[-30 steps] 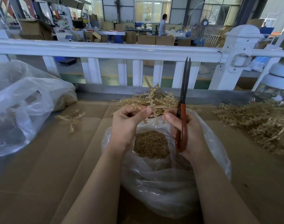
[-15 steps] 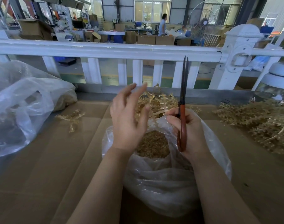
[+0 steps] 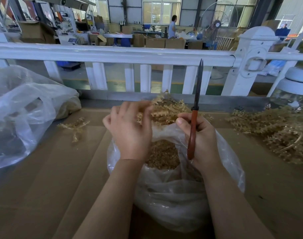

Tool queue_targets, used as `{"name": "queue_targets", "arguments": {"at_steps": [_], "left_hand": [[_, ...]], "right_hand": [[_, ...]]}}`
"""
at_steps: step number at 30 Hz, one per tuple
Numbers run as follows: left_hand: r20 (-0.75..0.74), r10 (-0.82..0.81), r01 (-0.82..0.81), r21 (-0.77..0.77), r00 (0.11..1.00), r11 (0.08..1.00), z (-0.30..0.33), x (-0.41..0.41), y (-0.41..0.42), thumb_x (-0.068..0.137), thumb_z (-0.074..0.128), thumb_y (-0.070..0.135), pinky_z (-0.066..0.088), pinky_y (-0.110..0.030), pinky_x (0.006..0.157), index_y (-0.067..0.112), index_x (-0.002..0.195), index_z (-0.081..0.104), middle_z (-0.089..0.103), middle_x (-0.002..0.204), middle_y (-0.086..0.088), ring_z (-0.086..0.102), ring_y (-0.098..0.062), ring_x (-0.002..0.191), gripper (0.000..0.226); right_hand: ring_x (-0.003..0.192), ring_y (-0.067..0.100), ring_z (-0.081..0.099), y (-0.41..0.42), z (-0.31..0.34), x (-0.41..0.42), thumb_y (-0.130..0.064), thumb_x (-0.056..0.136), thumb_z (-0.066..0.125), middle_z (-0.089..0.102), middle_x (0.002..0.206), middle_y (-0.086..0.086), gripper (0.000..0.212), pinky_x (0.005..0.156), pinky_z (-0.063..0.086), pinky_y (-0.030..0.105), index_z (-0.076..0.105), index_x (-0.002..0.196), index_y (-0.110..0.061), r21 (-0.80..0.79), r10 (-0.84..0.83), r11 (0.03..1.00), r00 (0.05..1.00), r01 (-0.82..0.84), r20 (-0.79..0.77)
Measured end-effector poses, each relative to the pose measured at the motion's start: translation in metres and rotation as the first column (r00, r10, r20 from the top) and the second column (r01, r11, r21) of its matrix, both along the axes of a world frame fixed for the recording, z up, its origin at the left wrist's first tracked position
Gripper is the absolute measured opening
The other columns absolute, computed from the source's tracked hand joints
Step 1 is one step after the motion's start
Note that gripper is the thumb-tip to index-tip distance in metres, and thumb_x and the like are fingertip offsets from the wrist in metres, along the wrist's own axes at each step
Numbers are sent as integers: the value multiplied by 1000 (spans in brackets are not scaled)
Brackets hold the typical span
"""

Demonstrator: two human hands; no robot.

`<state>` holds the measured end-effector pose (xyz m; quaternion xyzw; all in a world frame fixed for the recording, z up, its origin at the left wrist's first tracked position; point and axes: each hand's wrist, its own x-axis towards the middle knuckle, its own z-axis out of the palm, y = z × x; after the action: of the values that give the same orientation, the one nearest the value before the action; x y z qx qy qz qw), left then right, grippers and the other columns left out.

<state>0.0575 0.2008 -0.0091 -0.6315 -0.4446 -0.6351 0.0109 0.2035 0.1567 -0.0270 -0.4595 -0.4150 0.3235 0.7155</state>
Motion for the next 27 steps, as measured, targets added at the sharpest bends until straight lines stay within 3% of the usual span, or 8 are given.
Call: {"name": "queue_targets", "arguments": {"at_steps": [2, 4, 9, 14, 18, 21, 23, 27], "left_hand": [[464, -144, 229, -132, 874, 964, 6, -3, 2, 91, 71, 25, 46, -25, 76, 28, 89, 69, 68, 79, 15, 61, -6, 75, 4], [791, -166, 440, -141, 589, 887, 11, -9, 6, 91, 71, 17, 51, -19, 65, 16, 94, 71, 70, 76, 8, 62, -3, 66, 3], [974, -71, 802, -135, 216, 582, 11, -16, 13, 94, 65, 15, 50, -15, 53, 10, 89, 69, 72, 71, 2, 65, -4, 58, 9], [999, 29, 936, -32, 23, 352, 9, -9, 13, 102, 49, 15, 59, -19, 64, 13, 109, 65, 78, 87, -1, 75, -11, 78, 18], [998, 67, 968, -5, -12, 249, 5, -13, 16, 103, 46, 18, 57, -21, 66, 13, 120, 61, 77, 94, -2, 75, -13, 82, 23], [995, 87, 978, -68, 51, 196, 4, -14, 17, 98, 55, 24, 53, -19, 59, 16, 99, 65, 75, 84, 1, 70, -11, 70, 13], [987, 101, 969, -142, 124, 201, 2, -12, 18, 93, 63, 28, 41, -18, 56, 19, 83, 65, 63, 69, 6, 52, -7, 56, 13], [976, 116, 952, -207, 185, 226, -2, -9, 19, 87, 70, 28, 28, -15, 45, 21, 76, 63, 45, 58, 8, 31, -6, 51, 14]], "right_hand": [[73, 7, 65, 0, 1, 0, -30, 70, 77, 72, 86, -5, 37, 69, 54, 21, 71, 100, -10, -8, -12, 1000, 1000, 12, -13], [77, 10, 68, 1, 1, 0, -29, 69, 77, 73, 85, -6, 36, 75, 56, 26, 71, 99, -10, -16, -18, 1000, 1000, 18, -19], [62, 2, 60, 2, -3, 1, -36, 69, 78, 68, 83, -4, 38, 61, 49, 16, 71, 98, -13, -3, -8, 1000, 1000, 8, 22], [85, 6, 69, 5, -6, 1, -43, 70, 76, 71, 86, -15, 32, 78, 56, 21, 73, 92, -20, -17, -83, 996, 981, 87, 173], [81, 5, 69, 7, -8, 2, -26, 83, 78, 71, 82, -15, 11, 75, 55, 19, 73, 90, -19, -21, -44, 998, 971, 51, 235], [79, 7, 69, 7, -9, 2, -23, 85, 78, 72, 79, -11, 7, 73, 55, 20, 73, 87, -19, -33, -21, 999, 970, 30, 240], [76, 9, 68, 7, -9, 2, -24, 84, 79, 71, 77, -8, 8, 73, 54, 23, 73, 87, -19, -51, -6, 999, 971, 19, 240], [76, 18, 68, 6, -10, 0, -29, 84, 79, 71, 78, 0, 15, 74, 56, 32, 73, 88, -16, -83, 10, 996, 963, 13, 271]]}}
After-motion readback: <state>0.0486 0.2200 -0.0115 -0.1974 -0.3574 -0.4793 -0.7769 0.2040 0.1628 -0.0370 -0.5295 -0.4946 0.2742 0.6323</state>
